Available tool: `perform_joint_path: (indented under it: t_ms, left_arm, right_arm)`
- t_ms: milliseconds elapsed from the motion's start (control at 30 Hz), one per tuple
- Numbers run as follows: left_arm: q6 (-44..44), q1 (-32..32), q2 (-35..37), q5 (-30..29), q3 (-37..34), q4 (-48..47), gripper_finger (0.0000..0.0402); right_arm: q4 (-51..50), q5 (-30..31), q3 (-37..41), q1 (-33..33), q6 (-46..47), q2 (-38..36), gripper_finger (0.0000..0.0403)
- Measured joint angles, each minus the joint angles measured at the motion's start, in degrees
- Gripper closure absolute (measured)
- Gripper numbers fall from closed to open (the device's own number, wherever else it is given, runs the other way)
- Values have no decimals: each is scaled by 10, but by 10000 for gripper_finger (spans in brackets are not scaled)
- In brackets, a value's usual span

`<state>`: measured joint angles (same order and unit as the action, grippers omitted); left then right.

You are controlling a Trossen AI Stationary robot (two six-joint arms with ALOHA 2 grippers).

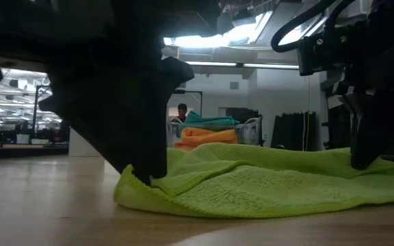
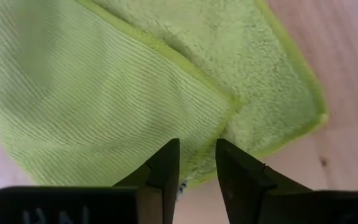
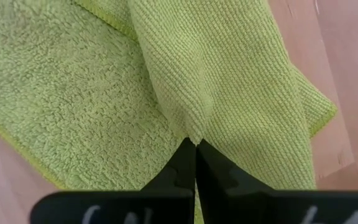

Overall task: Fold microfiber towels
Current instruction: Fold the green microfiber cloth

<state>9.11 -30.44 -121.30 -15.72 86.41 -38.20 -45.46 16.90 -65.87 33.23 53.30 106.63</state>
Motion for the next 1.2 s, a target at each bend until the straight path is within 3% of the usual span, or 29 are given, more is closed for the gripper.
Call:
perform_joint_path:
  t_ms: [333, 667, 933, 1200]
  left_arm:
    - [-4, 6, 0, -15, 0, 1, 327]
    - [6, 5, 0, -15, 0, 1, 395]
    - [8, 2, 2, -50, 0, 9, 401]
    - [3, -10, 3, -82, 24, -24, 401]
  right_arm:
    - [0, 0, 0, 0, 0, 0, 399]
    - [0, 0, 0, 0, 0, 0, 399]
    - [-9, 0, -2, 0, -7, -4, 399]
    - [-97, 21, -64, 6, -10, -5, 399]
